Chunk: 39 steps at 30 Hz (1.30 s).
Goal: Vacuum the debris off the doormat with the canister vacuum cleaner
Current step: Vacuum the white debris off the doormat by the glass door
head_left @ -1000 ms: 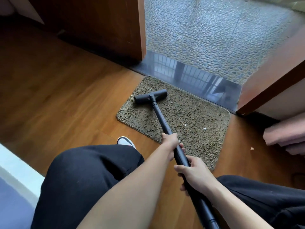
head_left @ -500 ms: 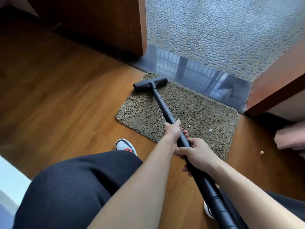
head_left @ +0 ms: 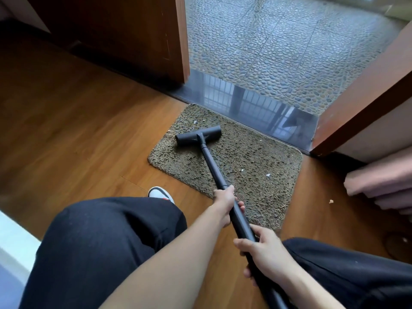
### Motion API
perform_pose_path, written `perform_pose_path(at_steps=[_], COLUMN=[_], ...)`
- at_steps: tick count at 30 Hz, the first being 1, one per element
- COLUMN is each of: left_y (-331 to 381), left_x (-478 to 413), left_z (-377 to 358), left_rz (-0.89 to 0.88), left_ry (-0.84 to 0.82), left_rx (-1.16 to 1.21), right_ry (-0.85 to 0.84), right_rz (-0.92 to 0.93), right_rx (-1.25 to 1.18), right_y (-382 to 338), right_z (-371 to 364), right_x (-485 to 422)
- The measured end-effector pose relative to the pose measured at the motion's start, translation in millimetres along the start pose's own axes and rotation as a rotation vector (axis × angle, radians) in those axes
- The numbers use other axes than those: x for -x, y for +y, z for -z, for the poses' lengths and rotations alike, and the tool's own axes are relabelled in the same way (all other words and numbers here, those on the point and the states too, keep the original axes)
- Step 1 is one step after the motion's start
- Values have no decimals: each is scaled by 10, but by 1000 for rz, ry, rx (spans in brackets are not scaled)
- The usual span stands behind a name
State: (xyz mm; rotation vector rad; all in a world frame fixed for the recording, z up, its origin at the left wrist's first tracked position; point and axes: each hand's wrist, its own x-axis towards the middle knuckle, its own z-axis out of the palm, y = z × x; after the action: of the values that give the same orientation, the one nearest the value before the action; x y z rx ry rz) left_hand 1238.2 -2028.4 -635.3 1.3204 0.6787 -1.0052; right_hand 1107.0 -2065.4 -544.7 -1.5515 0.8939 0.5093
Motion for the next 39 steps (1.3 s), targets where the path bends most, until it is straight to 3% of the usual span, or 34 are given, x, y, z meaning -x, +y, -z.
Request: perform_pose_path(at_steps=[6, 15, 25, 39], left_y=[-165, 296, 868, 300], left_x=[51, -216, -525, -144], left_z=[-6, -55, -58, -112], left_rz=[-24, -117, -59, -55], left_ry=[45, 41, 29, 78], left_rx=[-46, 5, -55, -217], right_ry=[50, 49, -1, -1], right_rz=[40, 99, 91, 32], right_rx=[73, 100, 71, 75], right_y=[109, -274, -660, -281], right_z=[-30, -17, 0, 52], right_x=[128, -391, -979, -299])
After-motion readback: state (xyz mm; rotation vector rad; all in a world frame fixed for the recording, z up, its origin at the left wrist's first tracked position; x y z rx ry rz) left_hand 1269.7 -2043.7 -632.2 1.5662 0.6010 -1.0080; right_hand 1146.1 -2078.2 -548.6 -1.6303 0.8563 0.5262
